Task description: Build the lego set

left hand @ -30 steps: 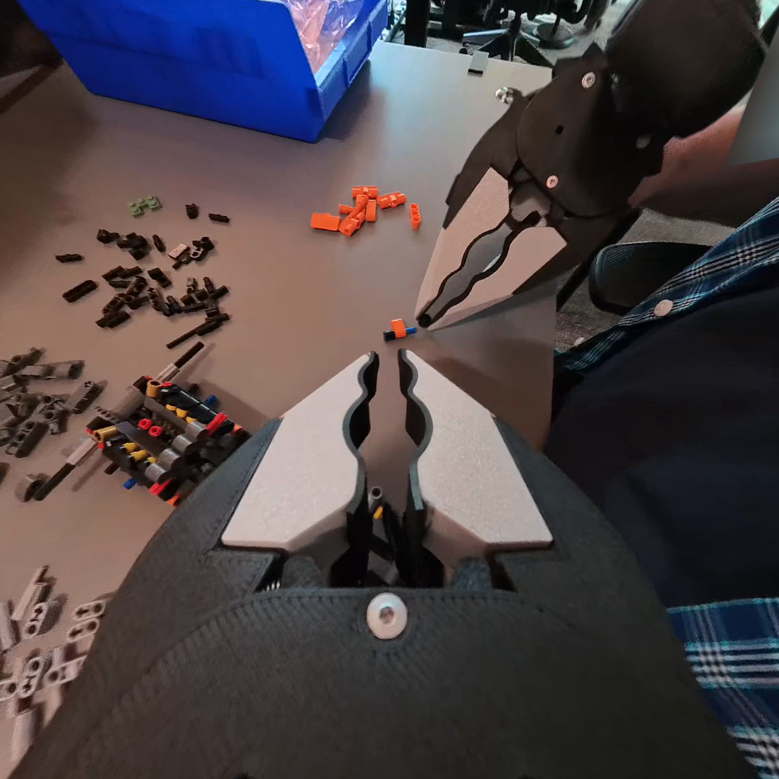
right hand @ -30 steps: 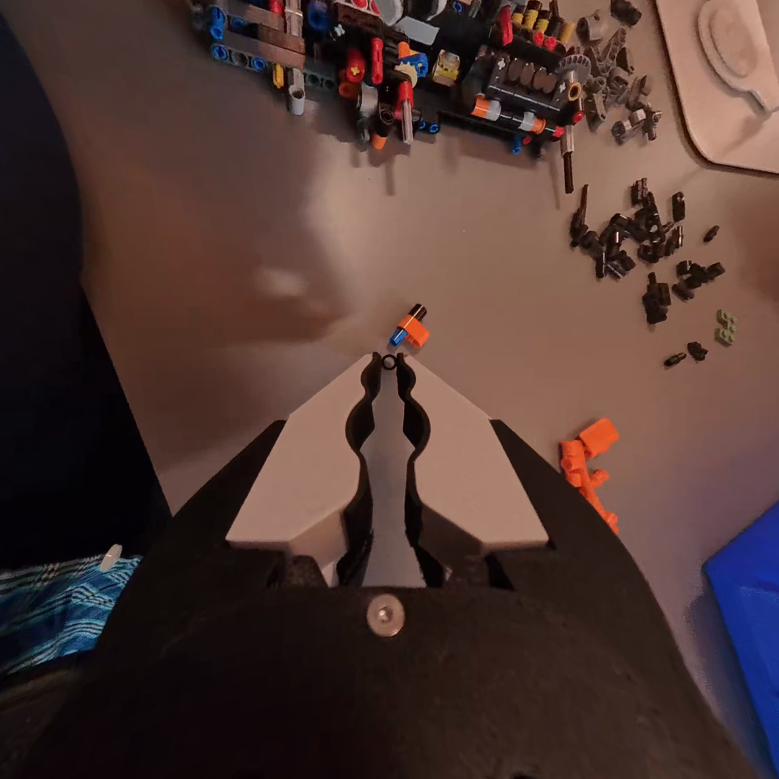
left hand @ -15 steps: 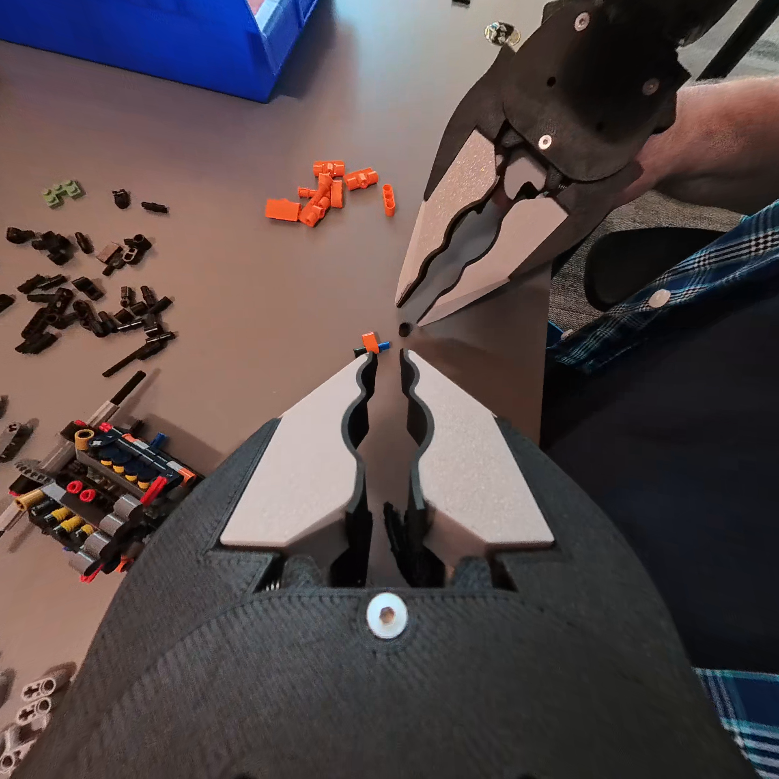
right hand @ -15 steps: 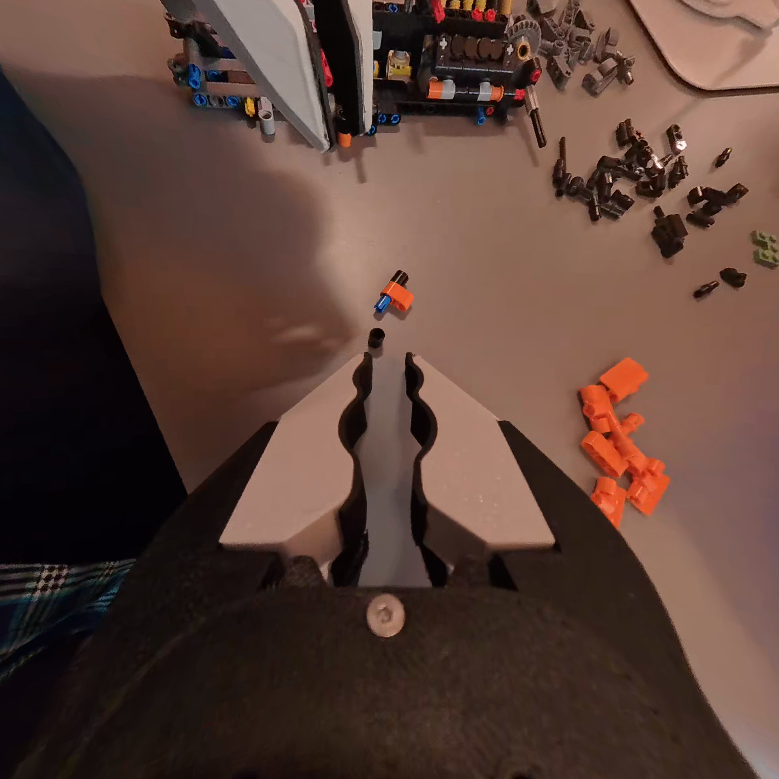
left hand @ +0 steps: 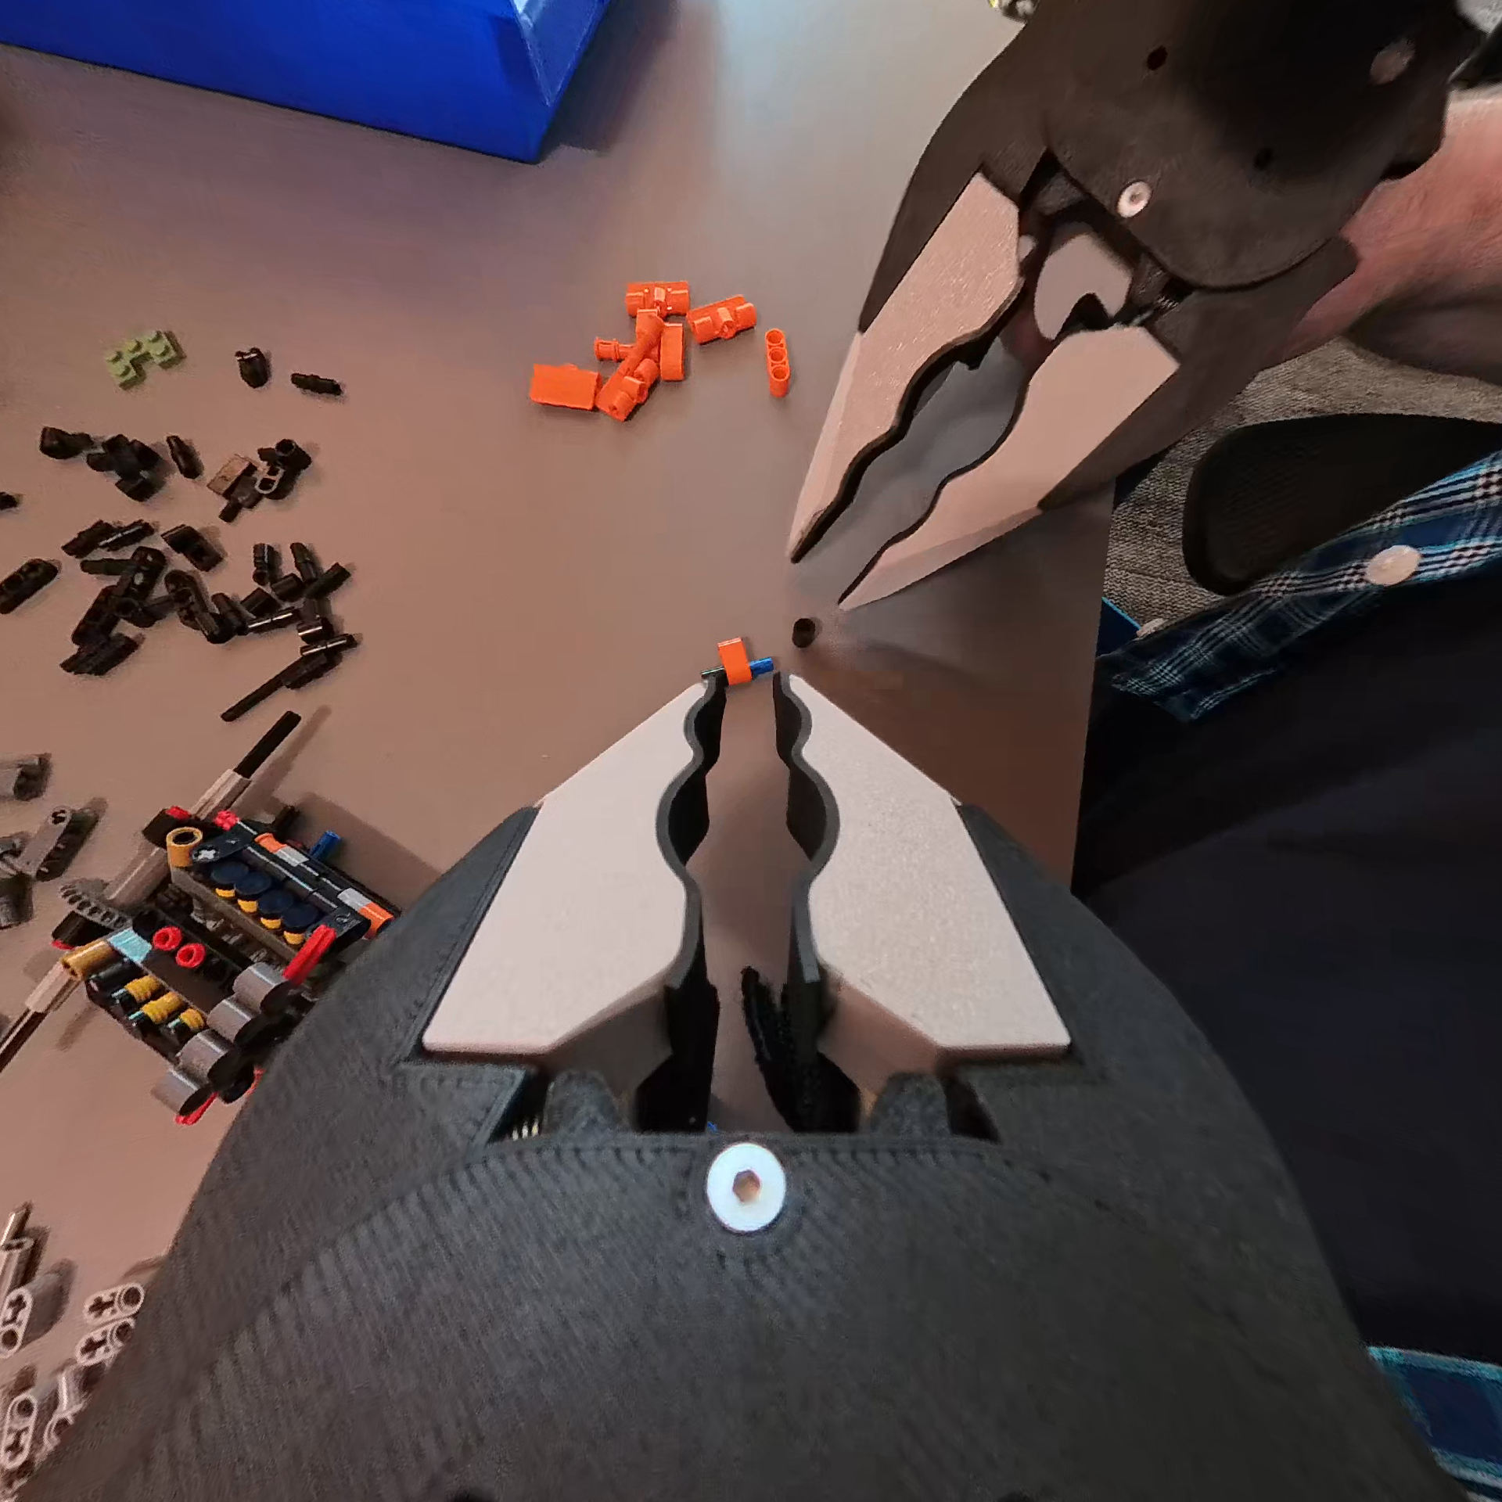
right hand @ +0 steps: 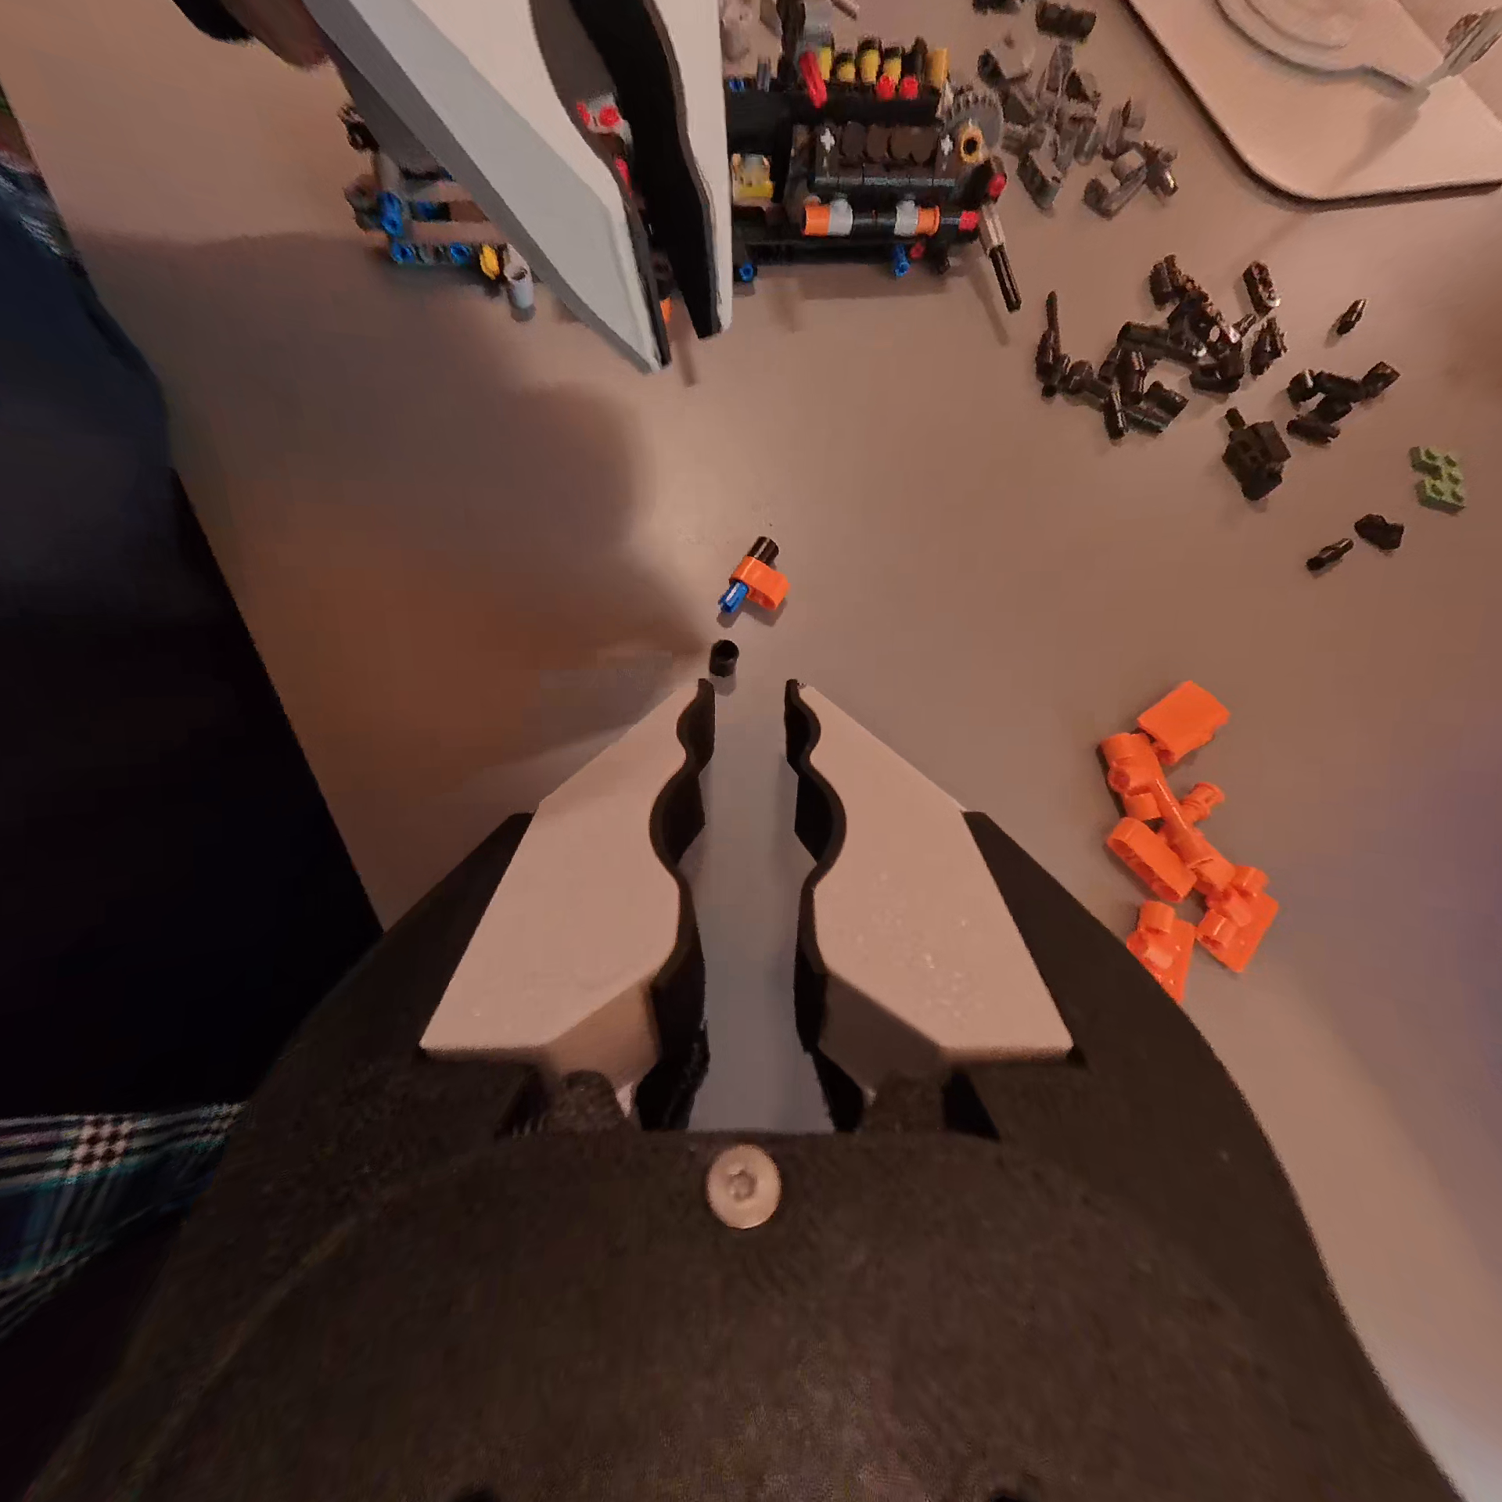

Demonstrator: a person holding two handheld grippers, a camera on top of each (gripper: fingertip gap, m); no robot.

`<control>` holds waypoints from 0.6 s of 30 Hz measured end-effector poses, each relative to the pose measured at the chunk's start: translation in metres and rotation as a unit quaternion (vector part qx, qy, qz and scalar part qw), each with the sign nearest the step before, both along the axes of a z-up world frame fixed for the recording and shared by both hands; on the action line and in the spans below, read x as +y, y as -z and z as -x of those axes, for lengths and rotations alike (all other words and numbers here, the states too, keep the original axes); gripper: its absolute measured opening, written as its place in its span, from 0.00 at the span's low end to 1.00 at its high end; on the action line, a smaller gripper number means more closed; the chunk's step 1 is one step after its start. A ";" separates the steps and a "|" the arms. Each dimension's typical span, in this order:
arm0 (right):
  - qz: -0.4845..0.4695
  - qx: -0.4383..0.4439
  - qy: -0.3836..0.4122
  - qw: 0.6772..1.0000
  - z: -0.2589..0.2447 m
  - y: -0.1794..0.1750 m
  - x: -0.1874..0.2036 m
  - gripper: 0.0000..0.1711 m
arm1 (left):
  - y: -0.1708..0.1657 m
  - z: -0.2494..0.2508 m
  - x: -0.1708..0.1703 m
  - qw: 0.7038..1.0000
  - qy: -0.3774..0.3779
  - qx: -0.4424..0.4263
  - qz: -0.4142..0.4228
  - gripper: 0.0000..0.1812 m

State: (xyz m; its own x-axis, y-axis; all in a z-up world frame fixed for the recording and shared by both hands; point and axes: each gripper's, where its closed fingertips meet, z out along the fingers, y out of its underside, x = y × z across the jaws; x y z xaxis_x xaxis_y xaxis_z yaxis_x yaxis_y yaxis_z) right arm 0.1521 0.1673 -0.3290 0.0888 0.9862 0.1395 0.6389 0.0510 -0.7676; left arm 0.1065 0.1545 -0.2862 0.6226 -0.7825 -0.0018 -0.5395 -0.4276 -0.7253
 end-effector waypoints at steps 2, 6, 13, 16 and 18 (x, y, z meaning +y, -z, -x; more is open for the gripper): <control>-0.006 0.011 -0.011 1.000 0.002 -0.006 -0.004 0.06 | 0.001 0.001 0.001 1.000 -0.001 0.007 -0.003 0.07; -0.024 -0.001 -0.028 0.999 0.007 -0.003 -0.009 0.03 | 0.002 0.000 0.001 1.000 -0.003 0.012 -0.004 0.07; -0.045 -0.012 -0.042 0.998 0.016 0.003 -0.009 0.02 | 0.003 0.004 0.000 1.000 -0.011 0.011 -0.005 0.07; -0.036 -0.019 -0.034 0.999 0.016 0.007 -0.006 0.02 | 0.004 0.005 0.001 1.000 -0.013 0.012 -0.005 0.07; -0.024 -0.017 -0.023 0.999 0.014 0.007 -0.003 0.02 | 0.003 0.004 0.002 1.000 -0.013 0.010 -0.005 0.06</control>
State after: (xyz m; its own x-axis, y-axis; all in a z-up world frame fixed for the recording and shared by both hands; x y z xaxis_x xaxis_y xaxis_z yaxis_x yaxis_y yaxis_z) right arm 0.1377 0.1643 -0.3357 0.0372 0.9813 0.1888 0.6607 0.1176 -0.7413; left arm 0.1024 0.1564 -0.2896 0.6418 -0.7665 -0.0228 -0.5435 -0.4337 -0.7187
